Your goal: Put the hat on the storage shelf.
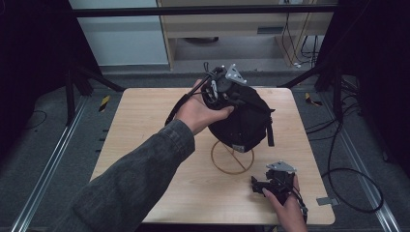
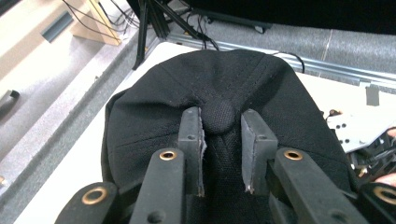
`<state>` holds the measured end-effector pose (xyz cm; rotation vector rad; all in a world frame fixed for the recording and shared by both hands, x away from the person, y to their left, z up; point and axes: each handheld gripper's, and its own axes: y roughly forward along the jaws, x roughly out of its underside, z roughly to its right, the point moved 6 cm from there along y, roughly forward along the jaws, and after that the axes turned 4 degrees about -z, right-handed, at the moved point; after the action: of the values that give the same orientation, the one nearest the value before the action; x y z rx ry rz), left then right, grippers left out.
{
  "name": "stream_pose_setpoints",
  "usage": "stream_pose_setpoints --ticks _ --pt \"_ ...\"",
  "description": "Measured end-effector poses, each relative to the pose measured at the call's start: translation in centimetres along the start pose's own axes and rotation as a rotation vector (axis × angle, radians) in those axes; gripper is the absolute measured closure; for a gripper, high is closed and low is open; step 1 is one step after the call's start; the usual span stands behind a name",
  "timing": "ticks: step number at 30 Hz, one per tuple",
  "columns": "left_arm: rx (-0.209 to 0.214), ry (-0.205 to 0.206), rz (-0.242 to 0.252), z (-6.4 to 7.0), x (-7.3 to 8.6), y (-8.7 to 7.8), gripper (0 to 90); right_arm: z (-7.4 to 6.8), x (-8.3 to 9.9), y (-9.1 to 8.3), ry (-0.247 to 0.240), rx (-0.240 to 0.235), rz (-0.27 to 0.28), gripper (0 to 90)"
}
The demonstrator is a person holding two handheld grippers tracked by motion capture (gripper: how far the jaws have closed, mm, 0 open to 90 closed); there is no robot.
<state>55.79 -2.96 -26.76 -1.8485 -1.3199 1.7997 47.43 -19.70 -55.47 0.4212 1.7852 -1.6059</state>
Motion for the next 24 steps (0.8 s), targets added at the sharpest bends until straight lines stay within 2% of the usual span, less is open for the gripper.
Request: stream_pose_setpoints --ticks 16,24 --pt "0.009 0.013 -0.035 0.8 1.1 1.7 71.2 0.0 0.0 0.0 -0.004 0.002 0.002 0.4" --pt "0.009 0.007 -0.04 0.6 1.6 2.0 69.4 0.0 0.0 0.0 -0.004 0.002 0.002 0.3"
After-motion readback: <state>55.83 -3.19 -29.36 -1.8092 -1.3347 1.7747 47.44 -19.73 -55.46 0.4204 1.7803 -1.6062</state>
